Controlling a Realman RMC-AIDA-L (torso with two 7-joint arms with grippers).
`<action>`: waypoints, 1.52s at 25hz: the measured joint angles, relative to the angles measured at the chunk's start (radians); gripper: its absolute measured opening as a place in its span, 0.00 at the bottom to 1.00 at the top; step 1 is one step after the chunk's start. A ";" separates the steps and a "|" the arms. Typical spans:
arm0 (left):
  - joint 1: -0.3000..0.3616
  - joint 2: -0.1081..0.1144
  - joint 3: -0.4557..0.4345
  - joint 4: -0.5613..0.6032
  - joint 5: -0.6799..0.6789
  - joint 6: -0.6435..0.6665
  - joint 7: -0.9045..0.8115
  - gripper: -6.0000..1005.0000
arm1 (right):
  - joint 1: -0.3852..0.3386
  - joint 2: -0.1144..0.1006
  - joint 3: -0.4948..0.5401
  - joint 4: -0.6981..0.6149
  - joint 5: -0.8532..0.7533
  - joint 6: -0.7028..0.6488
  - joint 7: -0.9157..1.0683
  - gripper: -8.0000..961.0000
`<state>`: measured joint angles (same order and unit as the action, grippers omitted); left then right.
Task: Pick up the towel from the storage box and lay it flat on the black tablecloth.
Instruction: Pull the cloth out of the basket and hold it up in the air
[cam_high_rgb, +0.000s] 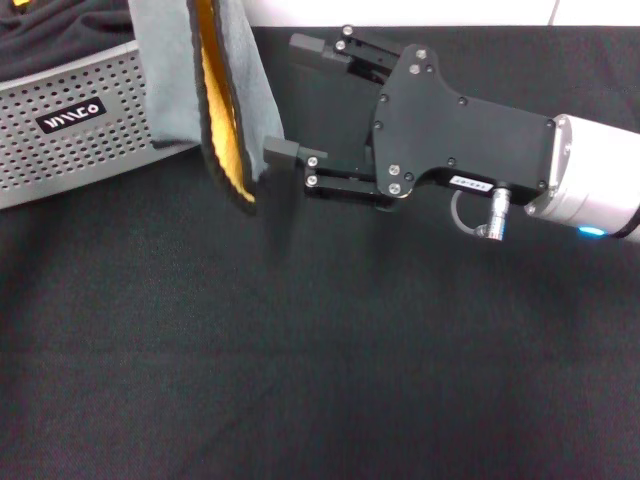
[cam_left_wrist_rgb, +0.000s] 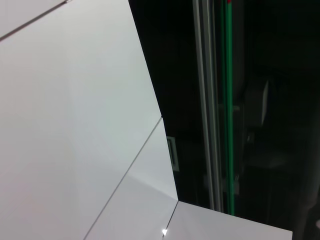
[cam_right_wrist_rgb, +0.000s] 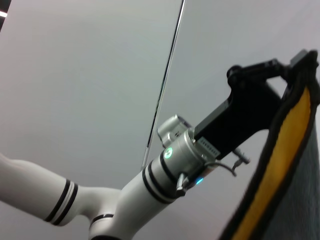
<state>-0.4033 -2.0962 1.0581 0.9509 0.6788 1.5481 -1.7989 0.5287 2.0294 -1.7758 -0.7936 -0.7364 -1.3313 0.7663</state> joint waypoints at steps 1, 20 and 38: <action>0.000 0.000 -0.001 -0.002 -0.001 0.000 0.002 0.02 | -0.009 0.000 0.001 -0.009 0.002 0.002 -0.003 0.69; -0.047 -0.003 0.080 -0.053 -0.052 0.000 0.053 0.02 | 0.013 0.000 -0.142 0.033 0.275 0.166 -0.118 0.69; -0.043 -0.001 0.073 -0.063 -0.083 0.000 0.063 0.02 | -0.005 0.000 -0.154 0.037 0.299 0.267 -0.130 0.68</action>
<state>-0.4463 -2.0969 1.1311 0.8880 0.5955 1.5478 -1.7357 0.5232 2.0294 -1.9294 -0.7565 -0.4370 -1.0639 0.6368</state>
